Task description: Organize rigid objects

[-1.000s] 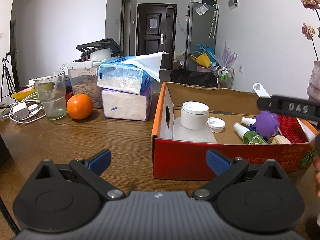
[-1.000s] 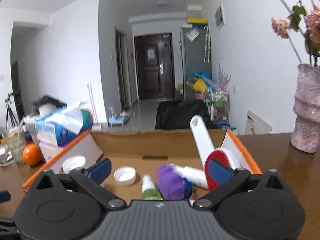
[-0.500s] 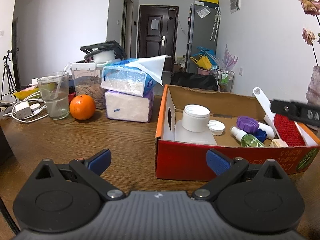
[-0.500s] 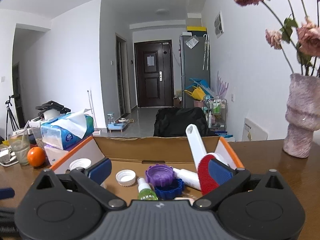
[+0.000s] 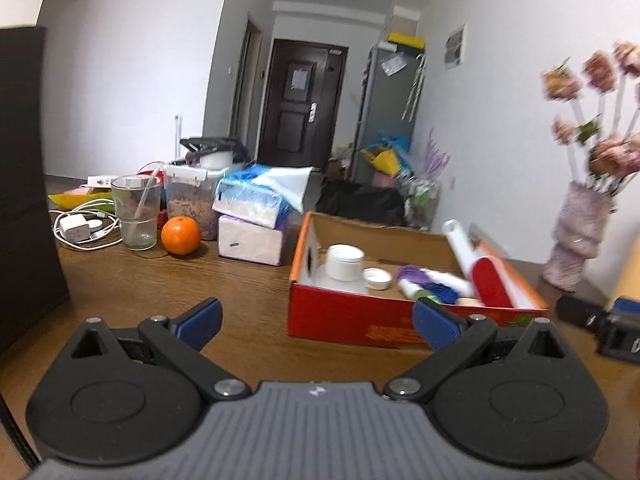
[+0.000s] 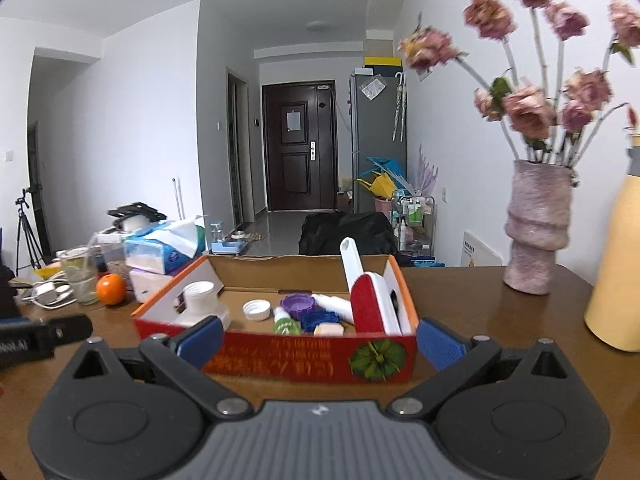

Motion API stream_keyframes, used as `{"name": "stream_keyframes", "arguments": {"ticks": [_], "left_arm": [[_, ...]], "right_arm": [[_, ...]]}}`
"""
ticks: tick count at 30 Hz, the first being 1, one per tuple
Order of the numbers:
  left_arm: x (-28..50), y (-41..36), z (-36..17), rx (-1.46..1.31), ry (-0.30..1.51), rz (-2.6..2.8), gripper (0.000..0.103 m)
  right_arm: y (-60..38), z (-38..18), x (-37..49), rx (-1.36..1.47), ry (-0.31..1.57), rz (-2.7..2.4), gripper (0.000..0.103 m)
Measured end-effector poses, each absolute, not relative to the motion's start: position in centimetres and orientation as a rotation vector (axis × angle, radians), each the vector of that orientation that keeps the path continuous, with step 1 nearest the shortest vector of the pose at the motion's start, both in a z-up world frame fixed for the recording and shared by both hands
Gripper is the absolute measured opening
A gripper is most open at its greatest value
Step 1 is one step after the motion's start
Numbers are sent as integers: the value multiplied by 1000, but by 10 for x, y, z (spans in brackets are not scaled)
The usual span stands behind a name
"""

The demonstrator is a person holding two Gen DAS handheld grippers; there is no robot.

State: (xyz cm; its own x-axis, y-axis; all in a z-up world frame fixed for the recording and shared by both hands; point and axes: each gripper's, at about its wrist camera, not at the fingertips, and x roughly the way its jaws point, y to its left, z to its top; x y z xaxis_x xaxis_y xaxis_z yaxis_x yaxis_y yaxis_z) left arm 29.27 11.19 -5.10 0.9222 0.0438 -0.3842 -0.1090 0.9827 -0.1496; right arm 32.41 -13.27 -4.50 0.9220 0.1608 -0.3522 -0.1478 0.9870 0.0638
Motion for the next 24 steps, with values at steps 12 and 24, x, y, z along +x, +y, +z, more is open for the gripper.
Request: {"name": "stream_keyframes", "arguments": {"ticks": [12,24], "left_arm": [[137,57,-7,-53,338,31,103],[25,31,11,-9,309,50,103]], "right_arm": [[-179,-10,156,56,334,139,103],[-209,19,45,50,305,100,103]]}}
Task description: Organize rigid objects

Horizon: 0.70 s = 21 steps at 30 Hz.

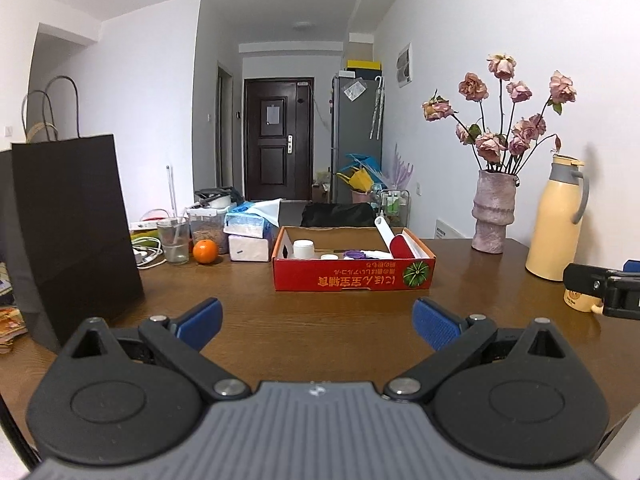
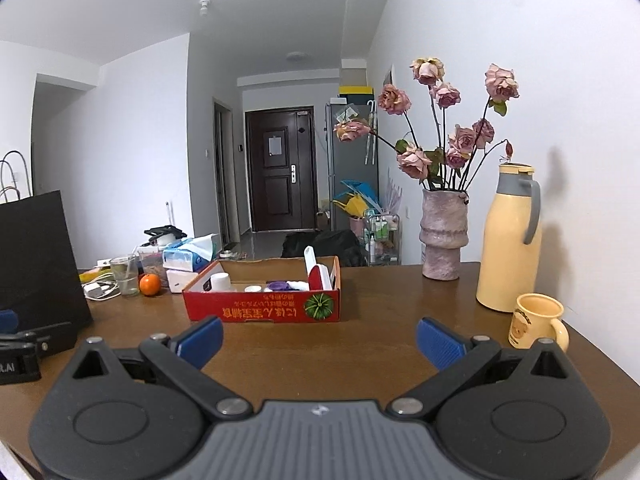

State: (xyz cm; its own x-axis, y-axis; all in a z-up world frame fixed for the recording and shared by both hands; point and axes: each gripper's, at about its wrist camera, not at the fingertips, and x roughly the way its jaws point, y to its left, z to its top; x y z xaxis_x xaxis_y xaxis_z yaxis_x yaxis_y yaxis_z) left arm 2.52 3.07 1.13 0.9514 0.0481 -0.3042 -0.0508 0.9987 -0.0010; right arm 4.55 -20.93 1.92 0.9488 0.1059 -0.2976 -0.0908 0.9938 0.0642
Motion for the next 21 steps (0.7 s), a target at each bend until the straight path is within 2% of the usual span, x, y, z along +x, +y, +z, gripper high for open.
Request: {"name": "stream_keyframes", "arguments": {"ticks": [21], "left_arm": [[21,28,13,-20,313,32,103]], "right_arm": [[-211,15,35,39,329,89,103]]}}
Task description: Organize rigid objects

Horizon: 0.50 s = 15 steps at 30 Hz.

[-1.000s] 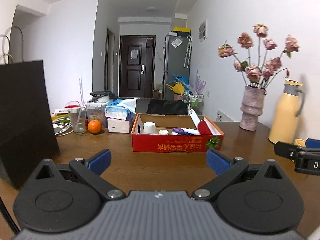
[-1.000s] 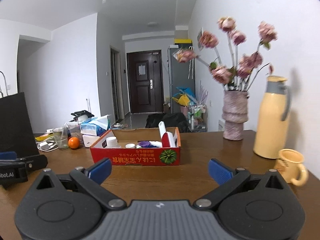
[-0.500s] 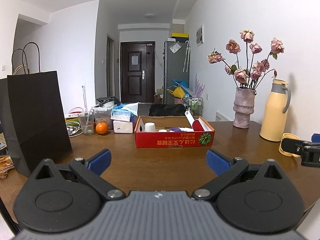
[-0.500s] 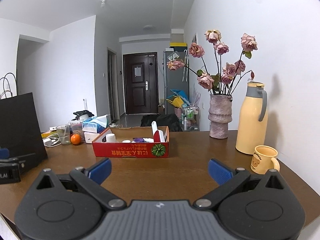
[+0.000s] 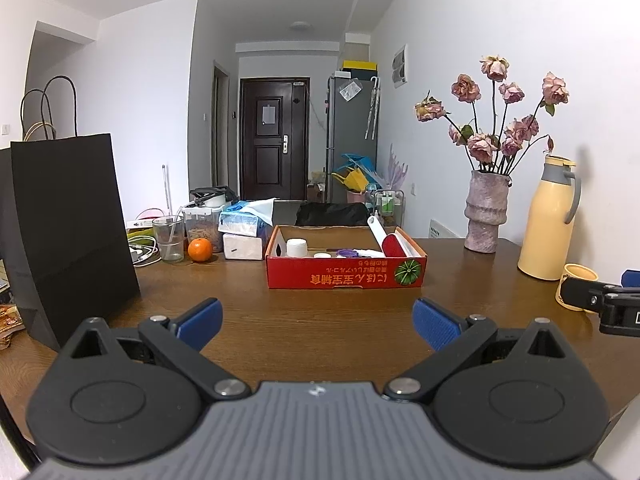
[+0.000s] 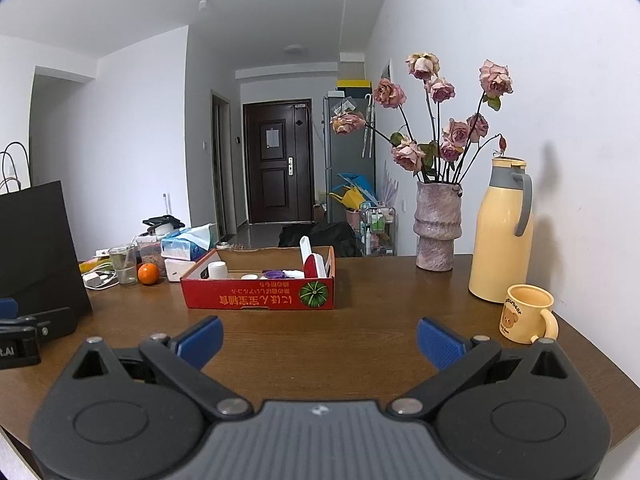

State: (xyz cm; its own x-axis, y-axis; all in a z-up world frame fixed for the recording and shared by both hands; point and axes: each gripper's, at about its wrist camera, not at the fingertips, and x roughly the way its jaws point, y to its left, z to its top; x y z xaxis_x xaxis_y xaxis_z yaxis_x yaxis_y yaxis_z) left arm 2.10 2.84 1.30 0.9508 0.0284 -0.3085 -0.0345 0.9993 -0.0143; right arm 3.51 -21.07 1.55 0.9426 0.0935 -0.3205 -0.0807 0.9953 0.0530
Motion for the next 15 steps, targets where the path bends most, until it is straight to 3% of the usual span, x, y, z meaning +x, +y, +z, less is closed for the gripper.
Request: {"name": "stream_keyframes", "arguments": {"ticks": [15], "left_arm": [[21,26,12,-19,315,30,103]], "right_arm": [[-212,13,35,41,333,87,103]]}}
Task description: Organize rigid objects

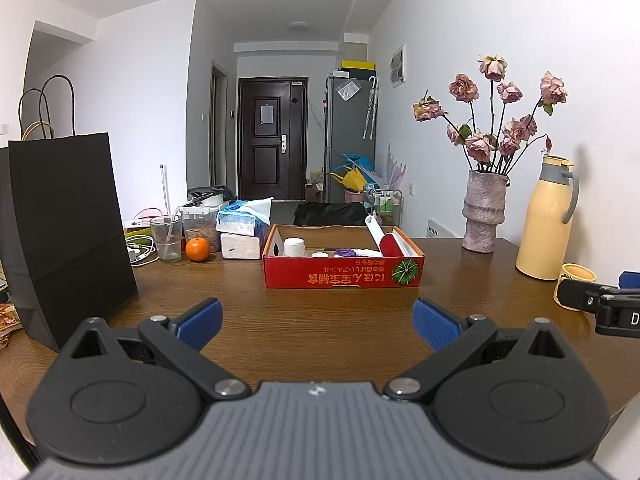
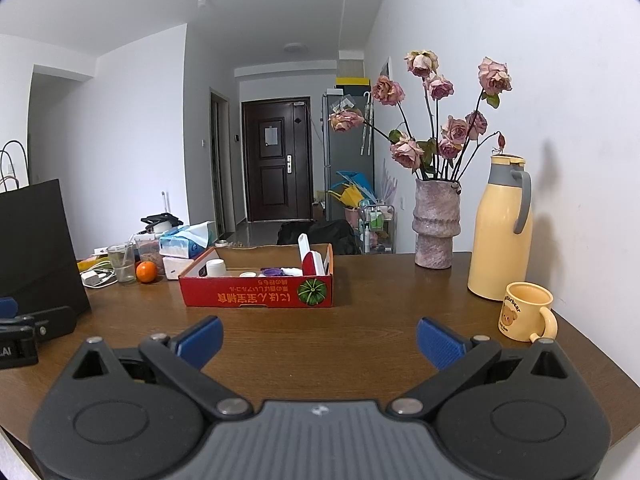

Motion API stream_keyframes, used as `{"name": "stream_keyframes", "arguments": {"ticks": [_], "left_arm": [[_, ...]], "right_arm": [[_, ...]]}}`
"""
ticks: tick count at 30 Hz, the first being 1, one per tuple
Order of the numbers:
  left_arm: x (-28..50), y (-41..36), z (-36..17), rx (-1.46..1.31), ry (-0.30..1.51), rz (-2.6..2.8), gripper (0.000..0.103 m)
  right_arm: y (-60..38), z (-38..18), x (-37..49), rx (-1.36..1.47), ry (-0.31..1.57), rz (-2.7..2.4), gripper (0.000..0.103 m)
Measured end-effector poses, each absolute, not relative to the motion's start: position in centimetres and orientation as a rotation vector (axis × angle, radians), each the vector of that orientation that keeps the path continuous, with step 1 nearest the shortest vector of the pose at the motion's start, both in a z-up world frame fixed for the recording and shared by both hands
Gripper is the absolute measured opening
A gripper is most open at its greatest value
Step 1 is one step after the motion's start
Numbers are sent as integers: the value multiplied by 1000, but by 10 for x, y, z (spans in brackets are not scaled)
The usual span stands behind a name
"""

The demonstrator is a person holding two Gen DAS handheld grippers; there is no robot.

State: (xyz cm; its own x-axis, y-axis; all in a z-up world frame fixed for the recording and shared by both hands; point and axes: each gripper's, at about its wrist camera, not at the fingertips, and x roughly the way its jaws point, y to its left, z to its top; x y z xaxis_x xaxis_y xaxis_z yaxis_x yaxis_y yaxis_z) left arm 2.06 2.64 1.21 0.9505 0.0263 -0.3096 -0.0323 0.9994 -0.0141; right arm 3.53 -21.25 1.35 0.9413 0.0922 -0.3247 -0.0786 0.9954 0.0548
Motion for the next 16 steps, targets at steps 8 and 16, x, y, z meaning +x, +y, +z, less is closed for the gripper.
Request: {"name": "stream_keyframes", "arguments": {"ticks": [8,16], "left_arm": [[20,24,13,-21,314,26,103],[20,23,13,-38,318,4,103]], "right_arm": [[-213,14,35,41,334,87,103],[-213,10,38,41,341,86,103]]}}
